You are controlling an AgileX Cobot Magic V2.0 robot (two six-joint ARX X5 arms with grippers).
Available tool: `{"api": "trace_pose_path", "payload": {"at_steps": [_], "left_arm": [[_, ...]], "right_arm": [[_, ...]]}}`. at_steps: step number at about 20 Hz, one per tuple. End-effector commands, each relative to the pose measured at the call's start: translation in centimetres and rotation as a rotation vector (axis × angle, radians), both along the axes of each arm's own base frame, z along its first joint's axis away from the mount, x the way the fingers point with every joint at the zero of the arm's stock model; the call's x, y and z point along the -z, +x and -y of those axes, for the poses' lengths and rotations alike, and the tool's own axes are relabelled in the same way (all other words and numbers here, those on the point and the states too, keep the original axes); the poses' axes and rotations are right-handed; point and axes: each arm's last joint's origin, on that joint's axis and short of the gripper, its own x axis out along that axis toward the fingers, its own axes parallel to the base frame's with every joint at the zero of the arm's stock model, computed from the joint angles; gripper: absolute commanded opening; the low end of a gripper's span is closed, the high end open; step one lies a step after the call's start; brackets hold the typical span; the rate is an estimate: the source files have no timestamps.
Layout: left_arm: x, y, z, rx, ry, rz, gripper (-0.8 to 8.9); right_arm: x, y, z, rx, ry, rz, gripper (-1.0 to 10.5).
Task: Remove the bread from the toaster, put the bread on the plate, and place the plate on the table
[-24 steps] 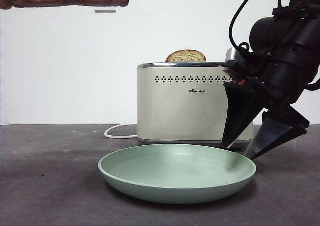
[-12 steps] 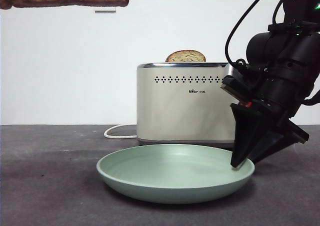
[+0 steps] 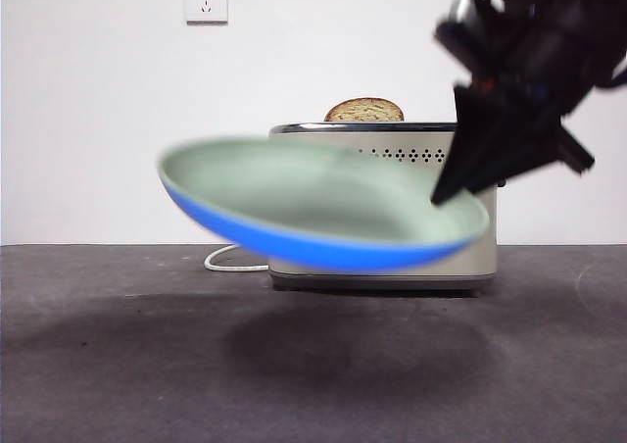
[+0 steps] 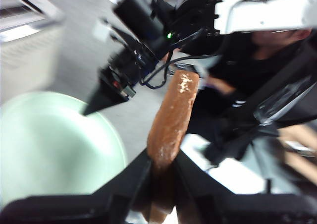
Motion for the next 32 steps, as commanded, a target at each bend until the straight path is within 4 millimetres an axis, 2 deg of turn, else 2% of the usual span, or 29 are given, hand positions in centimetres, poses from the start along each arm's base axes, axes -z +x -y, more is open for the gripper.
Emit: {"api": "trace_pose_path", "payload": {"at_steps": [1, 4, 9, 14, 15, 17, 18, 25, 29, 32], "left_arm": [[0.9, 1.7, 1.2, -0.003, 0.001, -0.1, -0.07], [2.6, 3.7, 2.5, -0.012, 0.055, -0.177, -0.07], [5.2, 6.3, 4.2, -0.037, 0.139, -0.279, -0.07], [7.2, 7.1, 4.2, -0.156, 0.29, -0.35, 0.14], [7.4, 6.9, 4.1, -0.172, 0.321, -0.369, 0.95], [7.7, 6.7, 3.9, -0.174, 0.353, -0.401, 3.8], [7.7, 6.6, 3.8, -0.178, 0.361, -0.405, 4.49], [7.0, 6.6, 3.9, -0.163, 0.34, -0.399, 4.45], [4.8, 6.7, 3.9, -0.163, 0.314, -0.357, 4.44], [2.4, 6.7, 3.9, -0.159, 0.285, -0.306, 4.44]], "right_arm": [[-1.2, -1.2, -0.4, 0.0, 0.032, 0.015, -0.1], [-2.1, -2.2, -0.9, 0.004, 0.02, 0.046, -0.1], [-2.1, -3.1, -2.2, -0.051, 0.01, 0.038, -0.1], [-2.1, -3.5, -2.7, -0.064, 0.0, 0.04, -0.1], [-2.1, -3.5, -2.7, -0.061, -0.003, 0.044, -0.1], [-2.1, -3.5, -2.7, -0.065, 0.0, 0.043, -0.1], [-2.1, -3.6, -2.7, -0.065, 0.0, 0.042, -0.1], [-2.0, -4.1, -3.1, -0.092, -0.011, 0.02, -0.1], [-1.8, -4.3, -3.0, -0.093, -0.025, -0.004, -0.1], [-1.8, -4.3, -3.0, -0.093, -0.029, -0.009, -0.1]]}}
